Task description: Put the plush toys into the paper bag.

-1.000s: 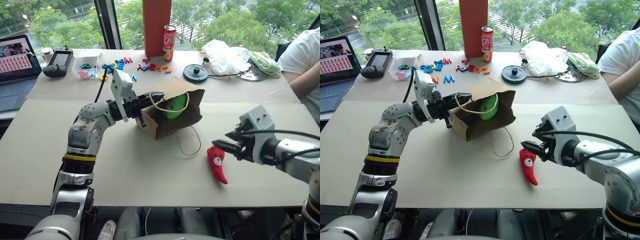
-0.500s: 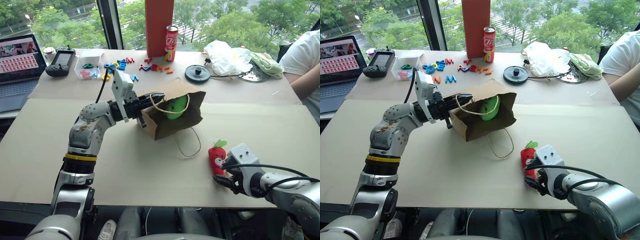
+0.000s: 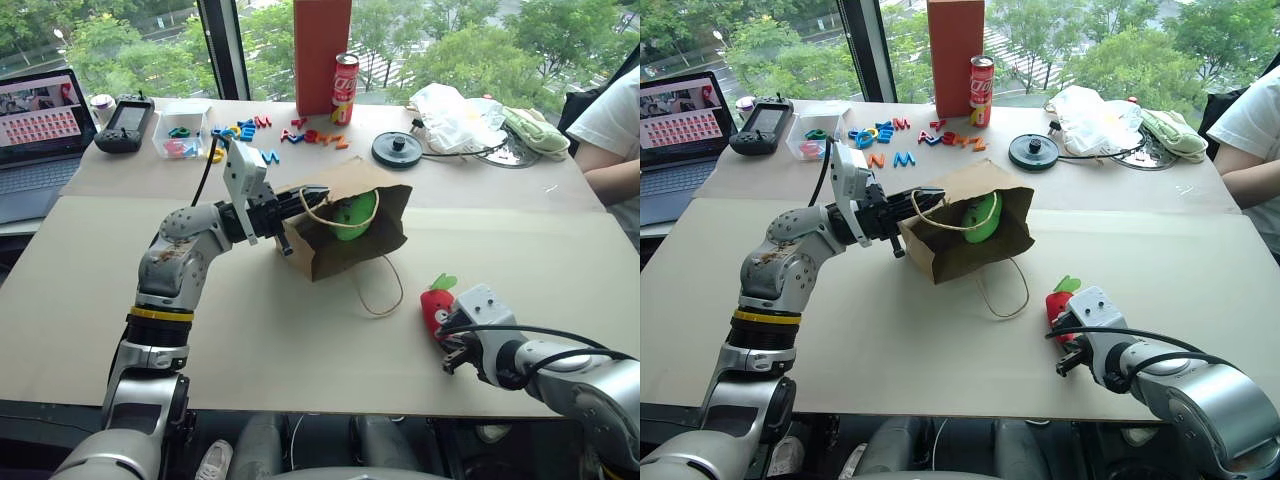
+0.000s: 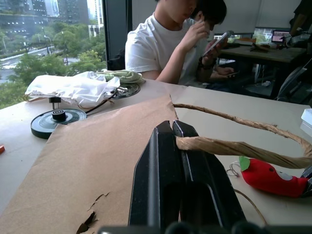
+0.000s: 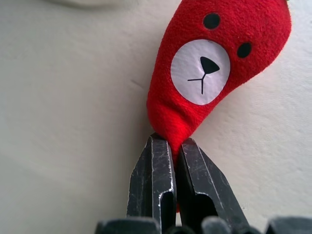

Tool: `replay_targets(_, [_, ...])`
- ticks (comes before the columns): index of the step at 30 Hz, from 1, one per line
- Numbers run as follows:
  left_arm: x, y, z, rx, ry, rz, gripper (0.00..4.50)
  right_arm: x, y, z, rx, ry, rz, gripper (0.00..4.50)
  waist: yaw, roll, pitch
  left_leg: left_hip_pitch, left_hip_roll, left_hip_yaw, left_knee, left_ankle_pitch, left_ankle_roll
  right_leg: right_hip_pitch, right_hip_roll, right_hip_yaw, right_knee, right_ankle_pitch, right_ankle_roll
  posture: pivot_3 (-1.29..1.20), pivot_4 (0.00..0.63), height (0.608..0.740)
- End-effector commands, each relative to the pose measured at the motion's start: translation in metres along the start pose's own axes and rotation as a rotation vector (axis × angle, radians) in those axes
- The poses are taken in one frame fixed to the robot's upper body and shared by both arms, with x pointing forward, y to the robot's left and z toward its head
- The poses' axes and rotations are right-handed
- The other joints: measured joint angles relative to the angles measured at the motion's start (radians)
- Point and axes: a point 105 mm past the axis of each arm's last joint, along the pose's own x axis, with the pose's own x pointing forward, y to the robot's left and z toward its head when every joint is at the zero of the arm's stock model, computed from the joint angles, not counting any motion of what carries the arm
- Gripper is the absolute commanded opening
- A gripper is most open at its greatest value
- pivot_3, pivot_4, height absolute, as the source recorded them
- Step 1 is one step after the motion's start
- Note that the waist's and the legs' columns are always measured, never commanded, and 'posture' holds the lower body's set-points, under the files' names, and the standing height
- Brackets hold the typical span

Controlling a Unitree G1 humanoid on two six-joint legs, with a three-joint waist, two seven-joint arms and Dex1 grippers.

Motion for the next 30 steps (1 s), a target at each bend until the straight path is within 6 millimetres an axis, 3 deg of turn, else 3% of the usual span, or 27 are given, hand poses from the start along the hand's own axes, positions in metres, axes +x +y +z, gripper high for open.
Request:
replay_targets(1, [0.005, 0.000, 0.014, 0.042, -0.030, -0.018, 0.00, -0.021, -0.011, 0.034, -0.070, -0.163, -0.024, 0.01, 0.000, 0.000, 0.000, 0.000, 0.000, 0.000, 0.000, 0.000, 0.000, 0.000, 0.000, 0.000, 0.000, 0.000, 0.000, 0.00, 0.150, 0.739])
replay_targets(4, [0.006, -0.001, 0.012, 0.040, -0.029, -0.022, 0.00, -0.034, -0.001, 0.056, -0.172, -0.237, 0.052, 0.01, -0.001, 0.000, 0.000, 0.000, 0.000, 0.000, 0.000, 0.000, 0.000, 0.000, 0.000, 0.000, 0.000, 0.000, 0.000, 0.00, 0.150, 0.739])
replay_targets(8, [0.007, -0.002, 0.011, 0.034, -0.029, -0.026, 0.00, -0.033, 0.016, 0.076, -0.260, -0.274, 0.148, 0.01, -0.001, 0.000, 0.000, 0.000, 0.000, -0.003, 0.000, 0.000, 0.000, 0.001, 0.002, 0.000, 0.000, 0.000, 0.000, 0.00, 0.150, 0.739])
replay_targets(14, [0.012, -0.007, 0.011, 0.027, -0.037, -0.043, 0.00, 0.006, 0.047, 0.135, -0.313, -0.341, 0.212, 0.01, -0.007, 0.000, 0.000, 0.000, 0.000, -0.003, 0.001, 0.000, 0.000, 0.001, 0.002, 0.001, 0.001, 0.000, -0.001, 0.00, 0.150, 0.739])
replay_targets(19, [0.013, -0.011, 0.009, 0.019, -0.038, -0.052, 0.00, 0.027, 0.067, 0.180, -0.354, -0.385, 0.227, 0.01, -0.001, 0.001, 0.000, -0.004, -0.001, -0.002, 0.001, 0.000, 0.000, -0.003, 0.001, 0.001, 0.001, 0.000, -0.001, 0.00, 0.150, 0.739])
replay_targets(23, [0.014, -0.015, 0.009, 0.018, -0.038, -0.066, 0.00, 0.039, 0.065, 0.206, -0.374, -0.425, 0.182, 0.01, 0.006, 0.001, 0.000, -0.007, -0.001, -0.002, 0.001, 0.000, 0.000, -0.005, 0.001, -0.001, 0.002, 0.000, -0.001, 0.00, 0.150, 0.739])
replay_targets(29, [0.014, -0.015, 0.009, 0.018, -0.036, -0.062, 0.00, 0.046, 0.067, 0.222, -0.336, -0.499, 0.174, 0.01, 0.001, 0.001, 0.000, -0.011, -0.001, -0.001, 0.001, 0.000, 0.000, -0.011, 0.001, -0.001, 0.004, 0.000, 0.000, 0.00, 0.150, 0.739])
replay_targets(30, [0.013, -0.014, 0.009, 0.019, -0.035, -0.060, 0.00, 0.047, 0.066, 0.222, -0.314, -0.507, 0.170, 0.37, 0.000, 0.001, 0.000, -0.011, -0.001, -0.001, 0.001, 0.000, 0.000, -0.011, 0.001, 0.000, 0.006, 0.000, 0.000, 0.00, 0.150, 0.739])
